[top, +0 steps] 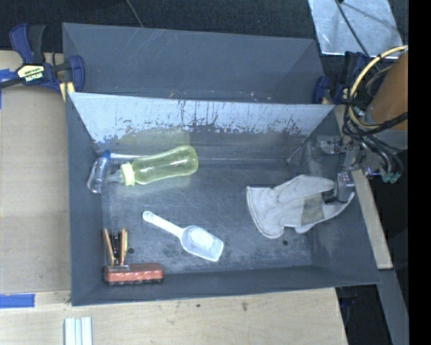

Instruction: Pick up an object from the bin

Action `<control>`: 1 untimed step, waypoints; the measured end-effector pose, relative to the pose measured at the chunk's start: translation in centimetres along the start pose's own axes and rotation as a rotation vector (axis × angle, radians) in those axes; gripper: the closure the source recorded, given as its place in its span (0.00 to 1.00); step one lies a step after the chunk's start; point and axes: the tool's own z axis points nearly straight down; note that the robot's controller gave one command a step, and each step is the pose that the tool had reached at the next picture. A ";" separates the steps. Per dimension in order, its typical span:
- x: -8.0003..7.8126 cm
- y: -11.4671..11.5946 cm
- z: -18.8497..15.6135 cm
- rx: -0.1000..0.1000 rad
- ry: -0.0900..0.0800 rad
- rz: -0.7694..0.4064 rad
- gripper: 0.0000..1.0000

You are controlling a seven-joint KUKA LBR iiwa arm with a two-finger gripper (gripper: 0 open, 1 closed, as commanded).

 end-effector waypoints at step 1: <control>0.3 4.4 0.0 0.003 -0.001 -0.074 0.00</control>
Offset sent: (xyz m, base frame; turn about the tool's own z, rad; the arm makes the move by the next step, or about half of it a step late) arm 0.0027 0.0400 -0.0676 -0.2517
